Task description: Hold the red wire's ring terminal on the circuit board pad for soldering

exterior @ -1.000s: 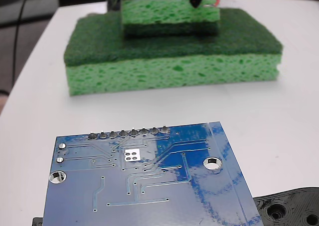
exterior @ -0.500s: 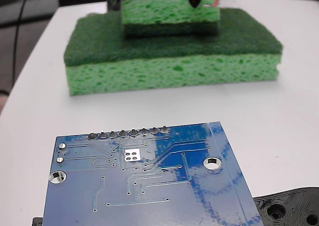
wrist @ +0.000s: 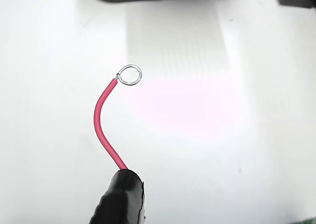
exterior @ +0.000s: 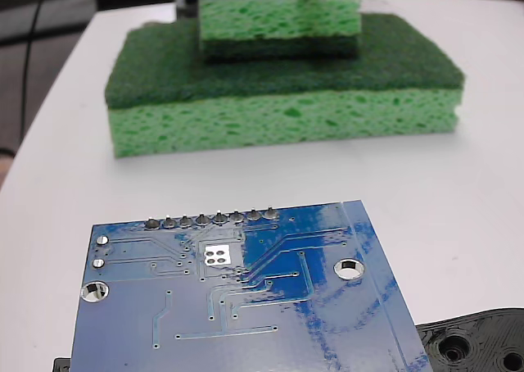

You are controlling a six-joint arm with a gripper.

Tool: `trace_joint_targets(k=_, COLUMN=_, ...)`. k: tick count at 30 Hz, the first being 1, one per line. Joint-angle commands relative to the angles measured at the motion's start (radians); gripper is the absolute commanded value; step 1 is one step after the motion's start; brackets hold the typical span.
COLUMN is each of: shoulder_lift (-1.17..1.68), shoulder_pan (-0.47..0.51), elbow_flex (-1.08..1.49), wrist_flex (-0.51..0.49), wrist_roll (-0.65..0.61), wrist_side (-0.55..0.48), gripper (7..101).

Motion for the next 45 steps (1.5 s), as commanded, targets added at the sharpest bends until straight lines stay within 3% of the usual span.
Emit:
trace_joint_targets(k=1, shoulder_lift=-0.018, shoulder_pan=0.005, elbow_flex=-0.040, wrist_flex=-0.002, wrist_roll=-0.014, wrist_side=-0.028, gripper=100.3)
trace_joint_targets(k=9, shoulder_lift=-0.325, shoulder_pan=0.046, elbow_flex=-0.239, wrist_flex=-0.046, wrist_roll=-0.032, wrist_side=-0.037, gripper=100.3)
trace_joint_targets(k=20, shoulder_lift=-0.701, shoulder_pan=0.209, elbow_flex=-0.471, wrist_flex=-0.097, wrist_roll=-0.106, wrist_side=-0.170, gripper=100.3)
trace_joint_targets(k=38, shoulder_lift=-1.155, shoulder_pan=0.276, elbow_flex=-0.888, wrist_flex=0.051, wrist_roll=-0.199, wrist_side=-0.288, gripper=100.3)
trace_joint_targets(k=45, shoulder_lift=-1.195, shoulder_pan=0.275, elbow_flex=-0.939, wrist_flex=0.074, wrist_roll=-0.209, wrist_side=-0.298, gripper=100.3)
